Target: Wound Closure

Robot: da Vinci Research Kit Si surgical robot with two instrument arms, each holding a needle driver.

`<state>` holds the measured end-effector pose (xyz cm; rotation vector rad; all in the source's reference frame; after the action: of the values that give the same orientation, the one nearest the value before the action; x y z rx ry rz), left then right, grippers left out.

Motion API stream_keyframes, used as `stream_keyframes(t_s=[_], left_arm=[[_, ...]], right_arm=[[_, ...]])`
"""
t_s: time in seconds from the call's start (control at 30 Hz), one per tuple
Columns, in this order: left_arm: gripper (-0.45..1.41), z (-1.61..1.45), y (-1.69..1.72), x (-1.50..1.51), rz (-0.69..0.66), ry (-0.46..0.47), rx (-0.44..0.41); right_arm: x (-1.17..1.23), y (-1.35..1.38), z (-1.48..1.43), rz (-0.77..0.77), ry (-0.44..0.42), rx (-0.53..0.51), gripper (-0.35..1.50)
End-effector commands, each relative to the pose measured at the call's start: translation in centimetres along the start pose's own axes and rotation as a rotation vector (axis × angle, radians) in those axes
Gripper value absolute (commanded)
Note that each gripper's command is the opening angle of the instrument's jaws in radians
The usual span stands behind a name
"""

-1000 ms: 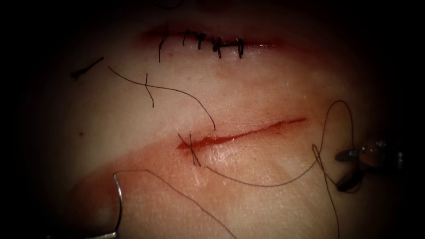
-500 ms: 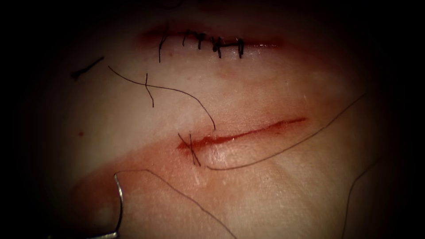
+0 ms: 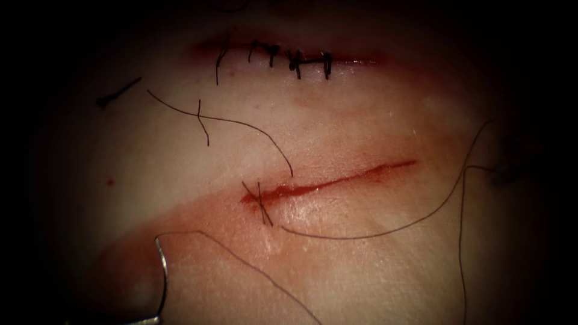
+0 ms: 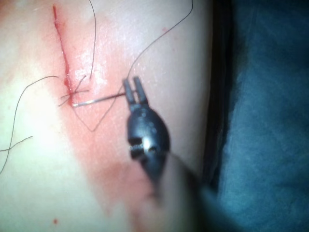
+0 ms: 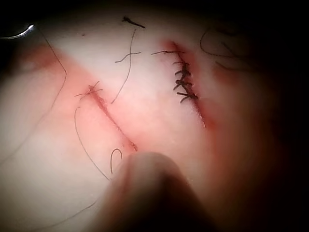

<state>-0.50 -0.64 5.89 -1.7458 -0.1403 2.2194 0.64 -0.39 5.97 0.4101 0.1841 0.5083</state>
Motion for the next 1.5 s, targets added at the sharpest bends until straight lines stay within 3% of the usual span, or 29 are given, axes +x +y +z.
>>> stream_keyframes(t_s=[0.03,0.1,0.3,0.33,0.5,0.67,0.87,1.1,1.17,1.27,1.37,1.5], left_arm=[[-0.45,0.07,0.05,-0.06,-0.003,0.002,-0.003],[-0.45,0.06,0.05,-0.06,-0.003,0.002,-0.003],[-0.45,0.04,0.05,-0.07,-0.003,0.002,-0.005],[-0.45,0.04,0.05,-0.07,-0.003,0.002,-0.005],[-0.45,0.05,0.05,-0.07,-0.002,0.002,-0.005],[-0.45,0.04,0.04,-0.07,-0.002,0.003,-0.006],[-0.45,0.05,0.04,-0.08,-0.002,0.003,-0.006],[-0.45,0.05,0.03,-0.09,-0.002,0.003,-0.006],[-0.45,0.05,0.03,-0.09,-0.001,0.003,-0.006],[-0.45,0.05,0.03,-0.1,-0.001,0.003,-0.006],[-0.45,0.06,0.04,-0.1,-0.001,0.002,-0.005],[-0.45,0.06,0.04,-0.1,0.0,0.002,-0.005]], right_arm=[[0.08,-0.17,0.22,-0.019,0.088,0.111,1.21],[0.2,-0.27,0.35,-0.049,0.172,0.226,1.18],[0.39,-0.28,0.42,-0.097,0.287,0.235,1.18],[0.5,-0.32,0.44,-0.118,0.363,0.248,1.18],[0.65,-0.42,0.53,-0.171,0.452,0.252,1.18],[0.77,-0.54,0.59,-0.198,0.477,0.213,1.19],[1.01,-0.68,0.43,-0.22,0.539,0.2,1.19],[1.44,-0.81,0.04,-0.228,0.681,0.168,1.19],[1.46,-0.86,0.02,-0.231,0.687,0.168,1.19],[1.53,-1.15,0.13,-0.268,0.626,0.205,1.19],[1.59,-1.47,0.47,-0.304,0.518,0.204,1.16],[1.62,-1.61,0.77,-0.319,0.423,0.164,1.14]])
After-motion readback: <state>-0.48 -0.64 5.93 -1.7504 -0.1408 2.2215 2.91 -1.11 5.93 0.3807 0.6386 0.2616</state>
